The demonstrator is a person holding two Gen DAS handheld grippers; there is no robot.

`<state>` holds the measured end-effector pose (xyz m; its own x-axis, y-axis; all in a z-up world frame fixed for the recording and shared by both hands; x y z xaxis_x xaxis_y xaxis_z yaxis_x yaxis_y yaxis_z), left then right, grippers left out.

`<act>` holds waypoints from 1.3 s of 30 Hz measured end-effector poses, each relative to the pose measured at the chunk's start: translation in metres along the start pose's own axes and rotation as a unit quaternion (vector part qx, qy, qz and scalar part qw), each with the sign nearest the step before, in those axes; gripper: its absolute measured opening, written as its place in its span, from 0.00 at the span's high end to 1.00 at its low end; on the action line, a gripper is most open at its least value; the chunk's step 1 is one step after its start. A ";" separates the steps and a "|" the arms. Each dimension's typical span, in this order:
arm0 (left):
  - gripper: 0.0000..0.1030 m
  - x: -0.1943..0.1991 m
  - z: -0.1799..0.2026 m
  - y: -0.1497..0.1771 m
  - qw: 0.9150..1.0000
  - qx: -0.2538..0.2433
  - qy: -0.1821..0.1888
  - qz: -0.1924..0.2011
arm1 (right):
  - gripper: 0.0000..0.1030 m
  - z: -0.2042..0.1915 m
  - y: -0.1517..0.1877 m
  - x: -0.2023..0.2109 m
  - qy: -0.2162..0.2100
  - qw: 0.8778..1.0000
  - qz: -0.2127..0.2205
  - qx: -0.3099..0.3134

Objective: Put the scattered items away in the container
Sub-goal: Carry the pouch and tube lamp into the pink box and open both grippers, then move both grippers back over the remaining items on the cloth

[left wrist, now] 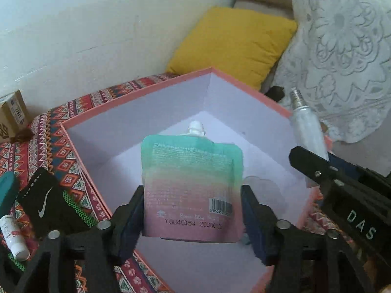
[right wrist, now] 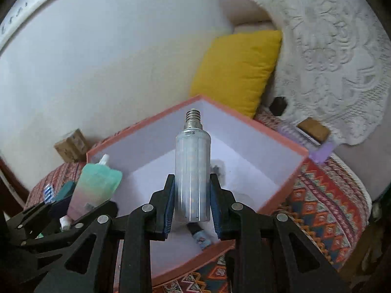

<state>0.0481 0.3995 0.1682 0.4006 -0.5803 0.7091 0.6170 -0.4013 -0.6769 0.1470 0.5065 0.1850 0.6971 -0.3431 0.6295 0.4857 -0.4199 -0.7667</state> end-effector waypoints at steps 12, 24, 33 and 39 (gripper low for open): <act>0.05 0.097 -0.075 0.021 0.994 0.061 -0.053 0.068 | 0.15 -0.015 0.003 0.039 -0.014 0.997 0.078 0.017; 0.05 0.193 -0.258 0.188 0.956 0.190 -0.222 0.038 | 0.15 -0.222 0.097 0.053 -0.174 0.956 0.005 0.237; 0.06 0.164 -0.356 0.240 0.922 0.303 -0.242 0.003 | 0.15 -0.293 0.181 -0.009 -0.193 0.917 -0.115 0.329; 0.06 0.128 -0.379 0.240 0.914 0.318 -0.252 -0.017 | 0.15 -0.310 0.189 -0.039 -0.181 0.915 -0.128 0.338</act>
<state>-0.0091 -0.0396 0.0224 0.5367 -0.1108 0.8365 0.8392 0.1733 -0.5154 0.0483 0.1801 0.0551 0.5847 0.0466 0.8099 0.7871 0.2094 -0.5802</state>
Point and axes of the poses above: each gripper's, at about its wrist camera, not at the fingertips, and x roughly against the way its jaws point, z to its right, y to its underside, the point moved 1 cm from there along -x, roughly the way its jaws point, and after that the axes turned 6 degrees about x, right-handed, at the moved point
